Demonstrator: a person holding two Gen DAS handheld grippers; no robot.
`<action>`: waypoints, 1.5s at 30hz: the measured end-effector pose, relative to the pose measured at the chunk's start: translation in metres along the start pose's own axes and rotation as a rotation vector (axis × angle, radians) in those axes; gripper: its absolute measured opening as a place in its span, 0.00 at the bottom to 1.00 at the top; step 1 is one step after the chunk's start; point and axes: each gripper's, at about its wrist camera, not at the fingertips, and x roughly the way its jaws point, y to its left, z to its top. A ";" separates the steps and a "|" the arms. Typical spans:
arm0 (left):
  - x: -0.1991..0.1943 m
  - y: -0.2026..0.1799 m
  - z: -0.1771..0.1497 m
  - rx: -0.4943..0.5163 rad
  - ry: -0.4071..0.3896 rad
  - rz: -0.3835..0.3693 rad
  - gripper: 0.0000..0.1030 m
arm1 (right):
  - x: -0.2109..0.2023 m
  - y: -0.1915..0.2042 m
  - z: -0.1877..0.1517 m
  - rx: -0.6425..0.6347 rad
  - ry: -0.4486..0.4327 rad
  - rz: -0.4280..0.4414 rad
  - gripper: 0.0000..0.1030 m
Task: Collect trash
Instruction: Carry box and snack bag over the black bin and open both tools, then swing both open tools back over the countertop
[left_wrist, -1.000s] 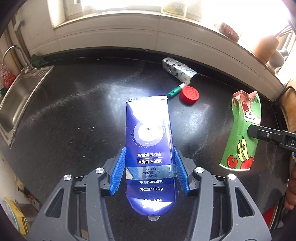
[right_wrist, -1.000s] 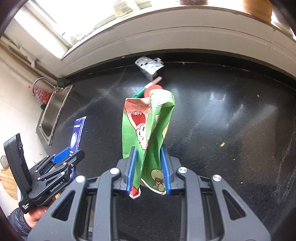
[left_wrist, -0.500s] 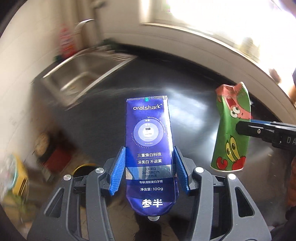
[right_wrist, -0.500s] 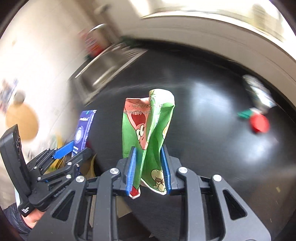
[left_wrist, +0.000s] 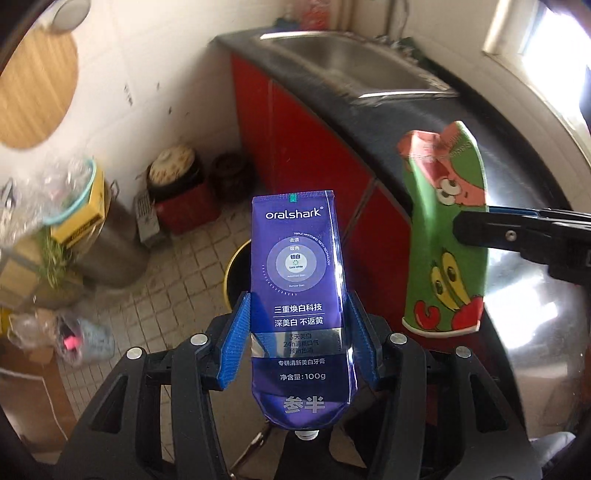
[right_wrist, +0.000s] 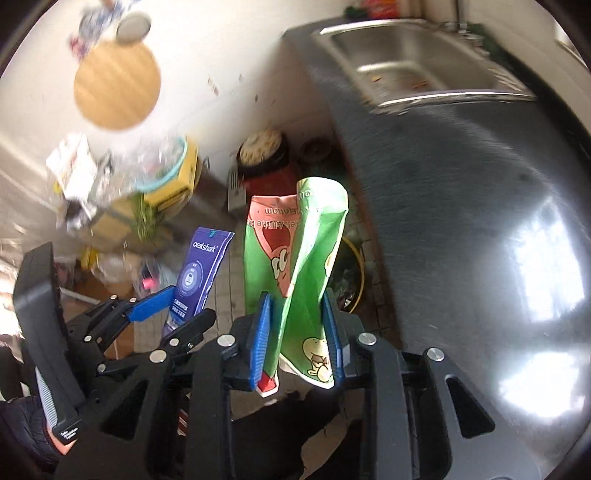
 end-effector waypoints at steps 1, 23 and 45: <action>0.007 0.006 -0.003 -0.011 0.008 -0.003 0.49 | 0.009 0.003 0.005 -0.007 0.011 -0.006 0.28; 0.127 0.060 0.019 -0.024 0.081 -0.075 0.63 | 0.146 0.010 0.046 -0.047 0.184 -0.126 0.50; 0.031 -0.052 0.039 0.245 -0.089 -0.113 0.87 | -0.049 -0.076 -0.010 0.165 -0.131 -0.190 0.74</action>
